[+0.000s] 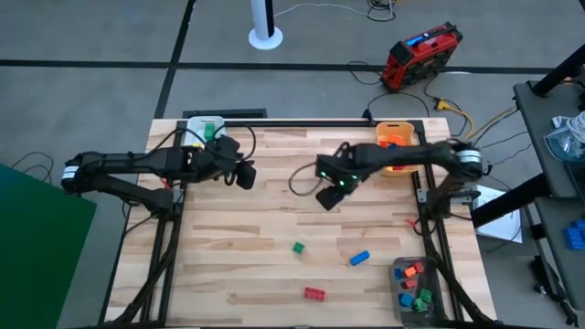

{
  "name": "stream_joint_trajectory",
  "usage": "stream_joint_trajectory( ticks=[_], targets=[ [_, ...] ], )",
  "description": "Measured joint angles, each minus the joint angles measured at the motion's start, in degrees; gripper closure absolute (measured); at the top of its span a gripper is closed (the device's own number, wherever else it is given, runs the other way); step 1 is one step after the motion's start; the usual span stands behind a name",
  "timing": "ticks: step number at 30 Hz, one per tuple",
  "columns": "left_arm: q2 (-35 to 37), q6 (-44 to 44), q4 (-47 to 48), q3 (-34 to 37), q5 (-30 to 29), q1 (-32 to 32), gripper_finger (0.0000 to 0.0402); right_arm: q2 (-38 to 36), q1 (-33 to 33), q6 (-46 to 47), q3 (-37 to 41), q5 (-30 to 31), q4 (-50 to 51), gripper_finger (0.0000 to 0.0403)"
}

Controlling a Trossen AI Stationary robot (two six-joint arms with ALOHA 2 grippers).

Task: Sort blocks by size
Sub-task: Put the small blue game piece into the black bin

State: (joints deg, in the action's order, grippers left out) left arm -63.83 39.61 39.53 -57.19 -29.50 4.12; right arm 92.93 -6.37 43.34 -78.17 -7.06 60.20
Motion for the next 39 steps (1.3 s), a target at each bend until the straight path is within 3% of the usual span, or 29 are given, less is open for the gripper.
stream_joint_trajectory(
  ticks=[10, 23, 28, 35, 39],
  targets=[
    [0.00, -1.45, -0.12, 0.00, -0.61, 0.00, 0.0227, -12.07, 24.81, 24.07, 1.10, 0.49, 4.74, 0.0275],
    [0.00, -2.58, -0.26, 0.00, -0.59, 0.00, 0.0227, -14.83, 55.96, 67.82, 3.23, -1.95, 8.24, 0.0275],
    [0.00, -4.17, -0.38, 0.00, -0.59, 0.00, 0.0227, -14.11, 62.09, 76.74, 5.95, -1.85, 8.32, 0.0275],
    [0.00, -4.61, -0.50, 0.00, -0.57, 0.00, 0.0227, -13.97, 64.51, 78.27, 10.98, -1.75, 5.19, 0.0274],
    [0.00, -4.63, -0.50, 0.00, 0.23, 0.00, 0.0227, -14.17, 64.54, 77.60, 12.44, -2.02, 3.33, 0.0206]
  ],
)
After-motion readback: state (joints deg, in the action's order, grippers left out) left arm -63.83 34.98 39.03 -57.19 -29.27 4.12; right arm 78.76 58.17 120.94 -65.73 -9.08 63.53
